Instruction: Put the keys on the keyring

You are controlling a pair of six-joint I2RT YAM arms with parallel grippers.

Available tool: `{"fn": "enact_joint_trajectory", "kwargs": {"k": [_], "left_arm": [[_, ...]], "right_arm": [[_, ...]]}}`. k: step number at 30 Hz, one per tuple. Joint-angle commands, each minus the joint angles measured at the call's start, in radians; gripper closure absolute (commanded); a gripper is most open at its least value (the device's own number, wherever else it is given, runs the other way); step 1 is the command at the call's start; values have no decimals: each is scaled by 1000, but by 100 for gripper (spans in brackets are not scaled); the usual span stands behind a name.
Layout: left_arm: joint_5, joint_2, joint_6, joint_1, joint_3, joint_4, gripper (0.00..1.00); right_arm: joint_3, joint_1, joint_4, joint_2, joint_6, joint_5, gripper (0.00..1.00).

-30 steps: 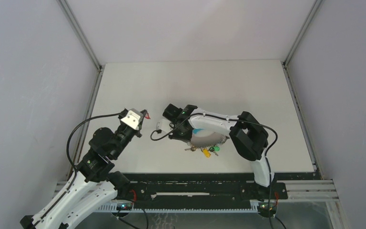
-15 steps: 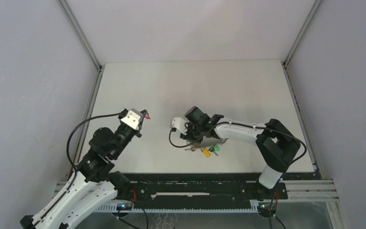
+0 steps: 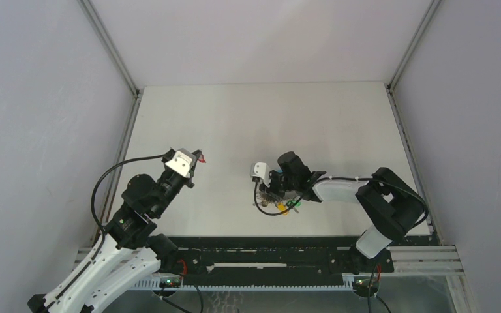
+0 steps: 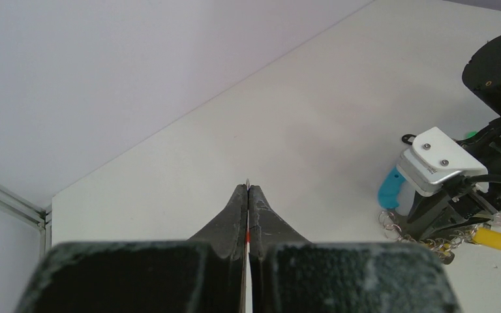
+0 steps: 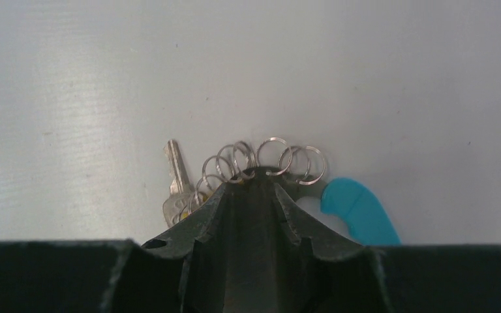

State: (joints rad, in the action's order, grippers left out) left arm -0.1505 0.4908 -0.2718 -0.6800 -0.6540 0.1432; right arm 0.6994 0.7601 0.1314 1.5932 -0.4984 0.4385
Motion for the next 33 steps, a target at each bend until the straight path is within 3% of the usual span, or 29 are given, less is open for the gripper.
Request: {"fn": "enact_joint_trajectory", "kwargs": {"k": [1, 12, 33], "left_arm": [[13, -1, 11, 6, 8, -28, 100], [18, 2, 11, 6, 8, -30, 100], [22, 5, 12, 6, 8, -30, 100]], "right_arm": [[3, -5, 164, 19, -10, 65, 73], [-23, -19, 203, 37, -27, 139, 74], [23, -18, 155, 100, -32, 82, 80]]}}
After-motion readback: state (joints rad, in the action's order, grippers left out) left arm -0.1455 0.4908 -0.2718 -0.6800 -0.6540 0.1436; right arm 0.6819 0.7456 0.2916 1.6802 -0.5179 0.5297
